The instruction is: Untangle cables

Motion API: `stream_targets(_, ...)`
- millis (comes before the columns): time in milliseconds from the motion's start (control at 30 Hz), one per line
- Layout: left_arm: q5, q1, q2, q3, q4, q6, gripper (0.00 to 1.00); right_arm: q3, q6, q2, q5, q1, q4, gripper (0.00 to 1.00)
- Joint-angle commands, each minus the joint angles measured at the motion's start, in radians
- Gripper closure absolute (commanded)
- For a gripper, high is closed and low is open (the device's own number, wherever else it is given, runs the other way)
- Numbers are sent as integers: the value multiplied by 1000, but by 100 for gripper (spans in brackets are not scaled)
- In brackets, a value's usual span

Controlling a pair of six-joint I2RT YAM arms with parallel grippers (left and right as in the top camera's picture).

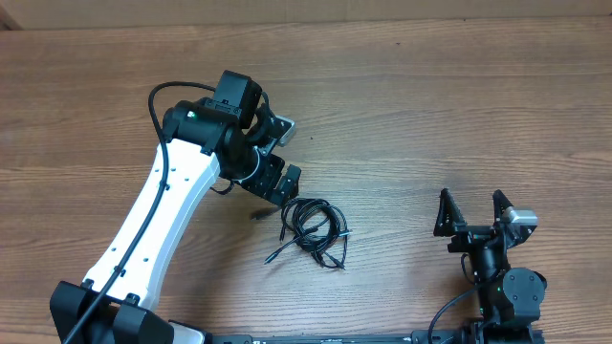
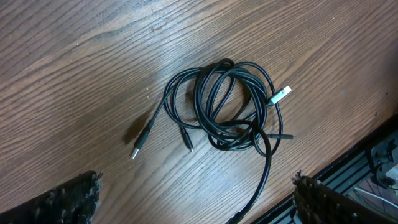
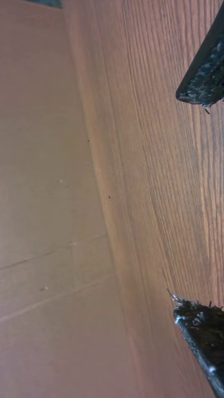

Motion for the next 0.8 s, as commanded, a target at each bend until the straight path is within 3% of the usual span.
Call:
stream_targets(0,8,-6,9,22,2,22,0,-8,-4,0,13,-3,5,0)
stream_targets(500,11,-7,10,16,2,23,0,-8,-4,0,13,-3,5,0)
stream_targets(767,32,-8,10,-74,48,23,0,-8,-4,0,13,-3,5,0)
